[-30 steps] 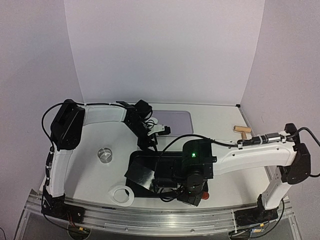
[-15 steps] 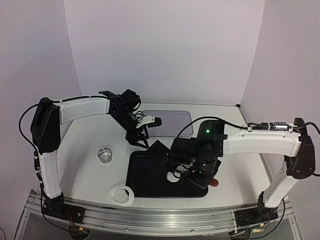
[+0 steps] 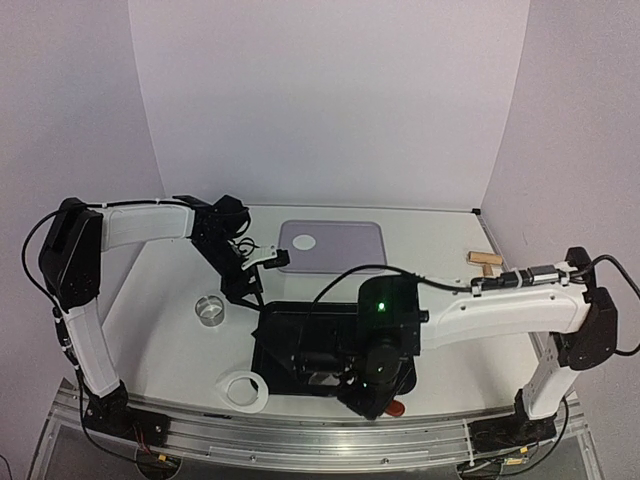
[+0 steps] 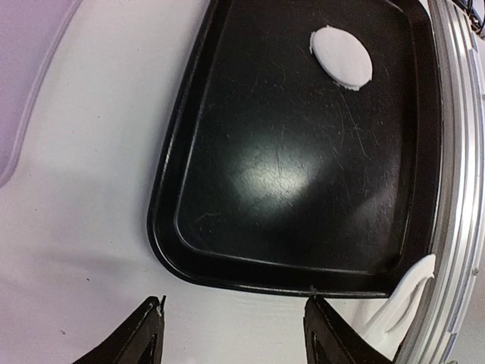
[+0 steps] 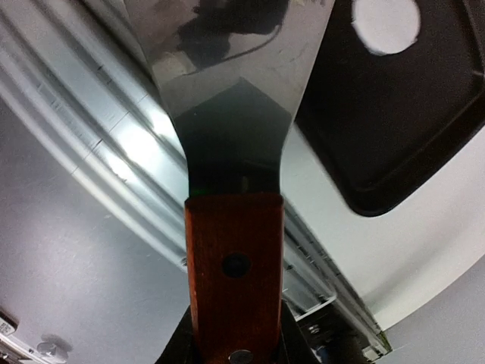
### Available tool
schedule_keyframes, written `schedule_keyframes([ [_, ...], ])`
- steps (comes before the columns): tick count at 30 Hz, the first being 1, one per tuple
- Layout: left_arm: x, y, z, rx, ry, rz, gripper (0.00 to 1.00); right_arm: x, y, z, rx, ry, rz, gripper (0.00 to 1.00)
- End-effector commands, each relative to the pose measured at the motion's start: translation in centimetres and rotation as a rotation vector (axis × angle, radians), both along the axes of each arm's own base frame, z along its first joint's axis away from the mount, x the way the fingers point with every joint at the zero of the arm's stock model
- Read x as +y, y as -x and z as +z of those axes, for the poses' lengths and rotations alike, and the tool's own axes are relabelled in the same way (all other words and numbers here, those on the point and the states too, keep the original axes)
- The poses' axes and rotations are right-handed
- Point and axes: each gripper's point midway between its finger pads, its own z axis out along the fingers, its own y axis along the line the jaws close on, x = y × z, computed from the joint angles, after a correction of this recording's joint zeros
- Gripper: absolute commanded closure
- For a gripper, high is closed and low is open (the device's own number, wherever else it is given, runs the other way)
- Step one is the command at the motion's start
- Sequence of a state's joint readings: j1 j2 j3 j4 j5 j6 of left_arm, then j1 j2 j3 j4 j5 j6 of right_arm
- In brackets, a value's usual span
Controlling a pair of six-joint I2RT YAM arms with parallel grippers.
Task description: Roll out the dumpling wrappers from the dough
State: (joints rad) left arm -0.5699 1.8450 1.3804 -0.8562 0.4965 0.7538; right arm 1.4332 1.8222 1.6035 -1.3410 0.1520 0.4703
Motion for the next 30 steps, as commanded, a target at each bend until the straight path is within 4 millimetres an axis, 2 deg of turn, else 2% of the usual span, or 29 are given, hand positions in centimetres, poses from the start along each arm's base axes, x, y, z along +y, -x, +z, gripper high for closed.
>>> schedule_keyframes([
  [1,-1.7,-2.2,1.8,-0.074,0.075,0.062,0.36,-9.4,5.7,2.3,0.085,0.428,-0.09,1.0],
  [4,-2.3,-2.6,1.1,-0.096,0.07,0.065,0.35,-10.8,7.3,2.2,0.081,0.488,-0.108,1.0],
  [10,-3.3,-2.5,0.1,-0.105,0.074,0.069,0.35,-11.5,9.9,1.9,0.111,0.563,-0.104,1.0],
  [14,-3.6,-2.9,-0.3,-0.125,0.075,0.086,0.35,-12.8,10.4,1.8,0.123,0.598,-0.146,1.0],
  [18,-5.2,-3.7,-0.4,-0.153,0.076,0.099,0.34,-13.7,10.6,1.3,0.149,0.648,-0.113,1.0],
  [21,-6.1,-3.6,-0.7,-0.151,0.077,0.085,0.34,-13.7,10.4,1.1,0.151,0.66,-0.079,1.0],
  [30,-6.6,-3.7,-2.5,-0.177,0.024,0.046,0.34,-11.8,10.4,0.4,0.163,0.66,-0.008,1.0],
])
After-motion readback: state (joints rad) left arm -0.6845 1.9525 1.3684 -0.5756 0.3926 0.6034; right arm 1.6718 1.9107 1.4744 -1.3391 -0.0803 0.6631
